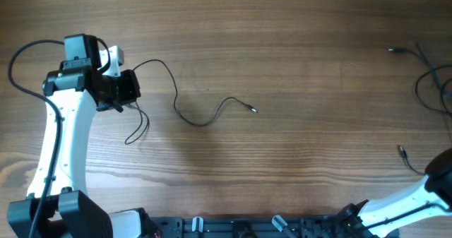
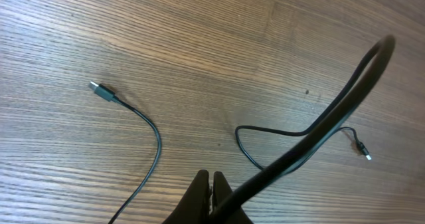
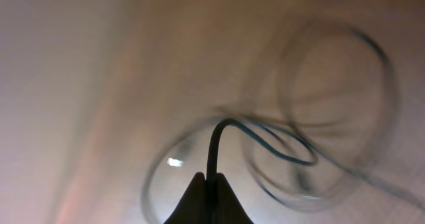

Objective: Untangle cables

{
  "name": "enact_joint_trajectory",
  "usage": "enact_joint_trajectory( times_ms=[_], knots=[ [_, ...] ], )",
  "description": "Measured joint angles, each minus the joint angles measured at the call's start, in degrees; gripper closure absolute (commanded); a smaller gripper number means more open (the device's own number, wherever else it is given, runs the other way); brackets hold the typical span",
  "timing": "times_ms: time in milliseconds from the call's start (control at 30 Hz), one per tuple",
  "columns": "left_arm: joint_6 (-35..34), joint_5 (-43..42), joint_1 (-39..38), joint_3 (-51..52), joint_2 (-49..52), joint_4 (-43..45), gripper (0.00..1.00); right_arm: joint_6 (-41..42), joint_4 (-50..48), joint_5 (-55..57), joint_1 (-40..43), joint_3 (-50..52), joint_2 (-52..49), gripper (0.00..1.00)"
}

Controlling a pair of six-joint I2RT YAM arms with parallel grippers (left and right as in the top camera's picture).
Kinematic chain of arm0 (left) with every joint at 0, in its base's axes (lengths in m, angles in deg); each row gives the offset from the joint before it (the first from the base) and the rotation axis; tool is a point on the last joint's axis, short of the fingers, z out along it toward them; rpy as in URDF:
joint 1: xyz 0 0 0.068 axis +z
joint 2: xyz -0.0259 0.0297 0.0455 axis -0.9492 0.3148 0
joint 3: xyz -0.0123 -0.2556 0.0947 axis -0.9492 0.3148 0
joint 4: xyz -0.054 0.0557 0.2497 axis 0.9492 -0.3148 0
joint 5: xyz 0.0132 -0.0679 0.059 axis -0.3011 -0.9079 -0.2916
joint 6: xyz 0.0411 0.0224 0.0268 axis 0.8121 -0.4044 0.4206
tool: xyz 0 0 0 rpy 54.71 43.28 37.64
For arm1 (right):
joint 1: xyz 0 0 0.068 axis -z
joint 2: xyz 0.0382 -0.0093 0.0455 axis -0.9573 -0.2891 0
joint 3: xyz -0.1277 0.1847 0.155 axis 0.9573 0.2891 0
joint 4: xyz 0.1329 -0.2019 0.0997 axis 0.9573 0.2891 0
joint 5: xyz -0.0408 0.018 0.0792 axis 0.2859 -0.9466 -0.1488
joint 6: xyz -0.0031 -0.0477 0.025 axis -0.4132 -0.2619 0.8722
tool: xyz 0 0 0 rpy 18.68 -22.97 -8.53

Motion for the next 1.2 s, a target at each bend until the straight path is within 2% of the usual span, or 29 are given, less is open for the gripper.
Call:
enact_joint_trajectory(
  times_ms=[33, 67, 100, 333, 467, 500, 567, 600, 667, 833, 1000, 1067, 1200],
  knots=[
    [0.02, 0.00, -0.17, 0.00, 0.00, 0.00, 0.96, 1.55, 2.82, 3.63, 0.00, 0.00, -1.70, 0.41],
    [0.00, 0.02, -0.26, 0.00, 0.00, 0.02, 0.96, 3.17, 4.76, 6.19, 0.00, 0.02, -2.78, 0.10],
    [0.02, 0.02, -0.28, 0.00, 0.00, 0.02, 0.96, 4.63, 5.90, 7.98, 0.00, 0.09, -3.39, 0.00],
    [0.22, 0.02, -0.31, 0.00, 0.00, 0.00, 0.95, 22.43, 18.49, 12.90, 0.00, 0.70, -3.58, 0.00],
    [0.42, 0.02, -0.33, 0.00, 0.00, -0.22, 0.96, 25.40, 26.18, 11.37, 0.00, 0.72, -3.58, 0.00],
    [0.42, 0.02, -0.31, 0.00, 0.00, -0.22, 0.96, 24.44, 26.10, 9.03, -0.07, 0.74, -3.58, 0.03],
    [0.42, 0.02, -0.33, 0.00, 0.00, -0.22, 0.96, 20.22, 24.06, 3.13, -0.81, 0.74, -3.58, 0.17],
    [0.42, 0.02, -0.33, 0.00, 0.00, -0.22, 0.96, 18.40, 23.52, 0.87, -1.60, 0.74, -3.58, 0.40],
    [0.39, 0.02, -0.33, 0.00, 0.00, -0.22, 0.96, 14.60, 22.82, -2.03, -3.98, 0.74, -3.58, 0.96],
    [0.42, -0.85, -0.31, 0.00, 0.00, -0.22, 0.96, 6.93, 16.83, 1.62, -14.32, 1.49, -3.58, 0.96],
    [0.42, -1.29, -0.31, 0.00, 0.00, -0.26, 0.96, -6.10, 3.34, 10.64, -24.28, 6.19, -3.56, 0.96],
    [0.42, -1.31, -0.33, 0.00, 0.00, -0.26, 0.96, -11.06, -2.69, 12.33, -27.26, 11.52, -3.58, 0.96],
    [0.42, -1.46, -0.33, 0.02, 0.00, -0.26, 0.96, -13.88, -13.42, 13.53, -29.29, 22.23, -3.69, 0.96]
  ],
)
